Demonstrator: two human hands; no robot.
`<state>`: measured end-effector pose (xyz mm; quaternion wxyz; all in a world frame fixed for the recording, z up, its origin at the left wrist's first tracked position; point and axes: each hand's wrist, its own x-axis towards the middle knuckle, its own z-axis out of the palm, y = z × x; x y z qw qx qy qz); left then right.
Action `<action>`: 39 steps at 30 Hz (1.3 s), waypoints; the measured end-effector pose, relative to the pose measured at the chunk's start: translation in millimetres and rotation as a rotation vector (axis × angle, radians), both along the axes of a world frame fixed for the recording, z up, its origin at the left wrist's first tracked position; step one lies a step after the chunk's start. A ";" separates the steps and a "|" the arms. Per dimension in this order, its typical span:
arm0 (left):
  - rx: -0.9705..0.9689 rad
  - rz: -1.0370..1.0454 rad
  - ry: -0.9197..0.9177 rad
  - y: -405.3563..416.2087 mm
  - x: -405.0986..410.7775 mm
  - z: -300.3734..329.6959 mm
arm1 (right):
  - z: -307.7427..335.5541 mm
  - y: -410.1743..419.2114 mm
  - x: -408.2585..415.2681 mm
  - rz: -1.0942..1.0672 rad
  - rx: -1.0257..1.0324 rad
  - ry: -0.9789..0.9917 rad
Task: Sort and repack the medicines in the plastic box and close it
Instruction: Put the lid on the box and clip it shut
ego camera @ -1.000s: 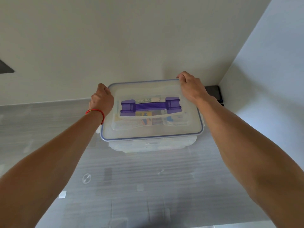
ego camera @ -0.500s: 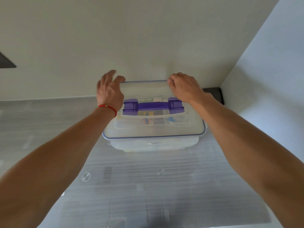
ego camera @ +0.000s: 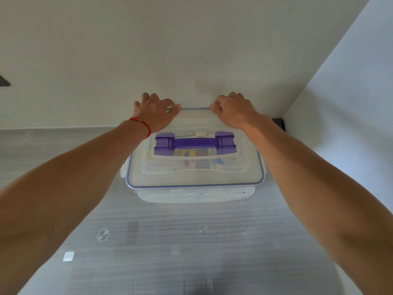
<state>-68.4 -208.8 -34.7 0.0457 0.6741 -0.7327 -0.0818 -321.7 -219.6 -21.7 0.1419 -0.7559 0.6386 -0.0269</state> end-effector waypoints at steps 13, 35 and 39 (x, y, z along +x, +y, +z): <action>0.113 0.088 0.332 -19.9 2.6 6.7 | -8.5 -17.4 -16.0 0.066 0.052 -0.314; -0.049 0.023 0.253 -20.6 7.6 -12.8 | -31.6 1.0 -32.6 -0.259 -0.112 -0.393; 0.028 0.018 0.245 -24.3 11.3 -10.8 | -27.8 1.5 -27.4 -0.267 -0.018 -0.317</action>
